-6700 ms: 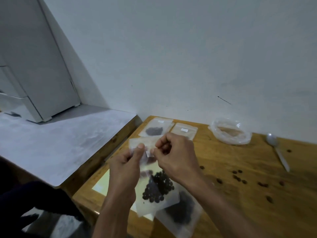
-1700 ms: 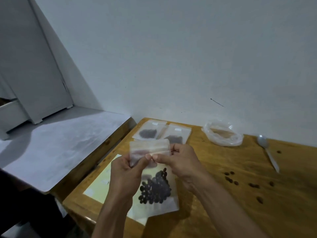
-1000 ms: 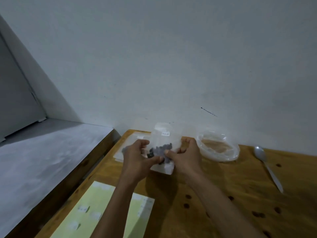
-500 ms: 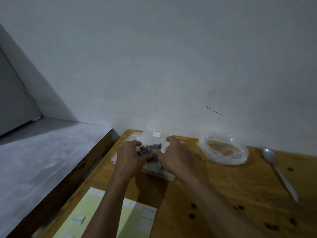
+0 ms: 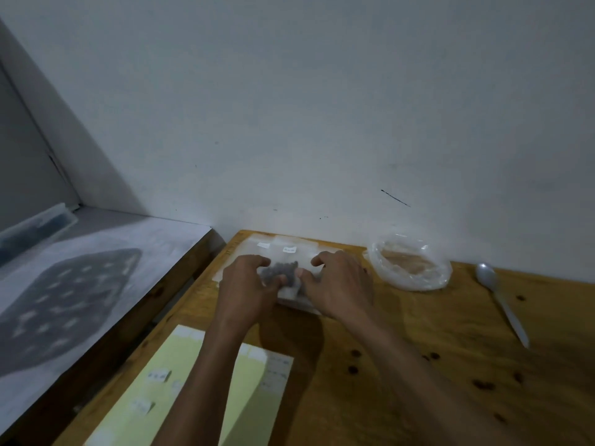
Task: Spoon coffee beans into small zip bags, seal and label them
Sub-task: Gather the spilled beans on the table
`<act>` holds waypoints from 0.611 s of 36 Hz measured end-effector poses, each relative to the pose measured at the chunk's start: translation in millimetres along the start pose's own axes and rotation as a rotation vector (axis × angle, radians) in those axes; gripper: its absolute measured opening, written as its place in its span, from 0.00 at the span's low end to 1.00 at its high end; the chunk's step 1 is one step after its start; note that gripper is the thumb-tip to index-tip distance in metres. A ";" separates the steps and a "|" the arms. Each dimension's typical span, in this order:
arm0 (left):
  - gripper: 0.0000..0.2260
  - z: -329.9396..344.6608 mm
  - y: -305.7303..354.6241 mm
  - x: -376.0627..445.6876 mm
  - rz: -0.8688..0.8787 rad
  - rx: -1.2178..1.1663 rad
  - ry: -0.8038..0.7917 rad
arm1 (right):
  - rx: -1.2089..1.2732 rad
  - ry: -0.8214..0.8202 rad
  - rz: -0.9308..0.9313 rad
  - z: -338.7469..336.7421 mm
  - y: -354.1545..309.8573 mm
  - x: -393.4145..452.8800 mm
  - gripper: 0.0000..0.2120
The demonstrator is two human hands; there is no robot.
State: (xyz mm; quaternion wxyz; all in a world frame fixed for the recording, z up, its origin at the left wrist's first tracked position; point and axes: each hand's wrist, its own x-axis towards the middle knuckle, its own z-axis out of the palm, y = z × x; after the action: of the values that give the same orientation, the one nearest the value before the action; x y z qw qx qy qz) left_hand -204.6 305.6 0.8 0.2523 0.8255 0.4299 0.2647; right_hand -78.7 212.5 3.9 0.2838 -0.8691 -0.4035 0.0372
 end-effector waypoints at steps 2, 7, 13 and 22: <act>0.22 -3.6 7.9 -12.8 0.033 -0.017 0.024 | 0.040 0.026 -0.010 -11.0 7.9 -11.4 0.18; 0.20 -4.7 29.9 -52.9 0.130 -0.065 0.037 | 0.102 0.072 -0.013 -47.1 33.4 -46.6 0.10; 0.16 22.4 35.9 -100.0 0.157 -0.066 -0.019 | 0.055 0.053 0.006 -62.8 62.1 -83.3 0.09; 0.07 69.4 20.1 -127.4 0.243 0.061 0.019 | -0.085 -0.119 -0.008 -25.4 67.5 -97.9 0.14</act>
State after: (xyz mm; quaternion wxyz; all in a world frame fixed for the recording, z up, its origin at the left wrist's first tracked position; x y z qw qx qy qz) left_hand -210.0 174.9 -65.1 0.1890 0.8763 0.3369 0.2878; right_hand -91.1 95.4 -26.3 0.2225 -0.8749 -0.4244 0.0704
